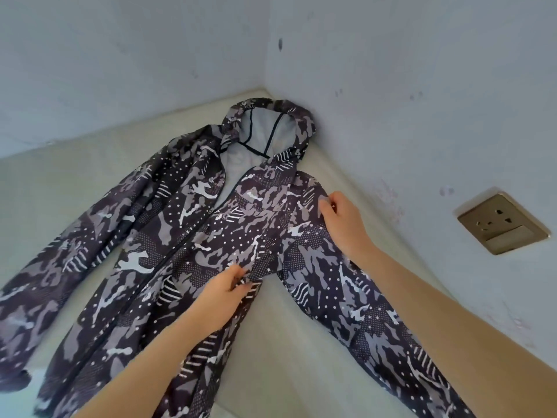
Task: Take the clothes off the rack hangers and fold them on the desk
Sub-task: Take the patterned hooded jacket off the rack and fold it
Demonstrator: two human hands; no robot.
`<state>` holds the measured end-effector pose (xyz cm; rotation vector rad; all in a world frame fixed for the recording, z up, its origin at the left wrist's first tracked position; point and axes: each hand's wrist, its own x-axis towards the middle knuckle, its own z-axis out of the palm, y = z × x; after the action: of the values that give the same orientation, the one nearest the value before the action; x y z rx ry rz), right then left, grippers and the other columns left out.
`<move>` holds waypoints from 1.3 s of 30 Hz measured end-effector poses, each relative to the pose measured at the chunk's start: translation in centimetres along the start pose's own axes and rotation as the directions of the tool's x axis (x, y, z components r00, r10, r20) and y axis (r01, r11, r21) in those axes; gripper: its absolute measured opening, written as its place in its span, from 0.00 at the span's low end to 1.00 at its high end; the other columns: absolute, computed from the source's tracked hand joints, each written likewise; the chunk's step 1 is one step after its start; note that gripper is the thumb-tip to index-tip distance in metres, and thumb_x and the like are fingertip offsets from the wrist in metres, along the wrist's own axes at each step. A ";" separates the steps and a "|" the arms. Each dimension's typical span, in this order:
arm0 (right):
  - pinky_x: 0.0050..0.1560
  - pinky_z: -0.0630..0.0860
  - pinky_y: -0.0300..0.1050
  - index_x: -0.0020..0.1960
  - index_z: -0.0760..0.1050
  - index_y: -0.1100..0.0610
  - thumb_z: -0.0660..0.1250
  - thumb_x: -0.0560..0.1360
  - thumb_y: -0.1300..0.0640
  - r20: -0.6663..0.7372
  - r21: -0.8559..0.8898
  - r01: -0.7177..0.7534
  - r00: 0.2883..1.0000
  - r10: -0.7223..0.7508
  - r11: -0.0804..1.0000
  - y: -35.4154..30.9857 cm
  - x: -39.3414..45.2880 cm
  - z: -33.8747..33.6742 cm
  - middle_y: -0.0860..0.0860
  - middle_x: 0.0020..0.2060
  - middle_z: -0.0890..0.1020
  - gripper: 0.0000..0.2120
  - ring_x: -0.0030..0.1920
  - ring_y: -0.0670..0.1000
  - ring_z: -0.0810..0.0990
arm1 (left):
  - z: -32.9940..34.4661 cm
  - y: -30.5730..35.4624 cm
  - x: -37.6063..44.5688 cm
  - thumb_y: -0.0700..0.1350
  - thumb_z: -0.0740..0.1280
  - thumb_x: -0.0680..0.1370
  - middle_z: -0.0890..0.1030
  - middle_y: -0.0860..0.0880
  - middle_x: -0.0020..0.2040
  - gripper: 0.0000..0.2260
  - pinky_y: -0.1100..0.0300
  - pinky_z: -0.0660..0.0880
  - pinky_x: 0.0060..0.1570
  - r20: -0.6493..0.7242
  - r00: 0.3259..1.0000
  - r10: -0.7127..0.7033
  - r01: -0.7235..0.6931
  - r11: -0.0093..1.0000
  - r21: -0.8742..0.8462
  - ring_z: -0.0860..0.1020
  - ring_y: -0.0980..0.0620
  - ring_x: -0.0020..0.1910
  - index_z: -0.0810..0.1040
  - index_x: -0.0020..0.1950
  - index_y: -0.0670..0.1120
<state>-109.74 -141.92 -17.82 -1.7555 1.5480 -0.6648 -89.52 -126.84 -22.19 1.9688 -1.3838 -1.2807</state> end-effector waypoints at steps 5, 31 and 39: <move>0.28 0.66 0.34 0.51 0.70 0.59 0.55 0.83 0.52 0.093 -0.128 0.119 0.990 -0.107 0.985 -2.9 3.9 4.0 0.50 0.34 0.74 0.11 0.30 0.46 0.67 | -3.1 -2.2 1.6 0.45 0.60 0.82 0.64 0.50 0.30 0.08 0.65 0.58 0.24 -0.014 0.985 -0.172 0.162 0.950 -0.267 0.61 0.55 0.25 0.73 0.45 0.44; 0.65 0.67 0.51 0.66 0.69 0.57 0.61 0.73 0.67 0.499 -0.611 0.638 0.770 -0.397 0.470 -7.7 4.2 17.2 0.54 0.63 0.72 0.22 0.64 0.55 0.67 | -6.1 -10.3 -3.0 0.47 0.73 0.74 0.85 0.47 0.44 0.10 0.60 0.81 0.41 0.259 0.886 -0.385 0.455 0.831 -0.321 0.84 0.51 0.42 0.81 0.48 0.41; 0.69 0.53 0.57 0.62 0.72 0.49 0.61 0.77 0.54 0.961 -0.191 0.885 0.257 -0.102 0.425 -8.2 -6.7 18.0 0.47 0.64 0.72 0.14 0.70 0.54 0.57 | -4.2 -10.4 -7.6 0.40 0.65 0.77 0.69 0.48 0.33 0.07 0.63 0.70 0.29 0.331 0.867 -0.371 0.421 0.902 -0.093 0.70 0.54 0.29 0.68 0.40 0.44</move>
<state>-91.92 -131.95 -22.35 -2.6787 0.2753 0.7667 -81.26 -116.37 -24.54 2.0721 -0.9764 -1.8936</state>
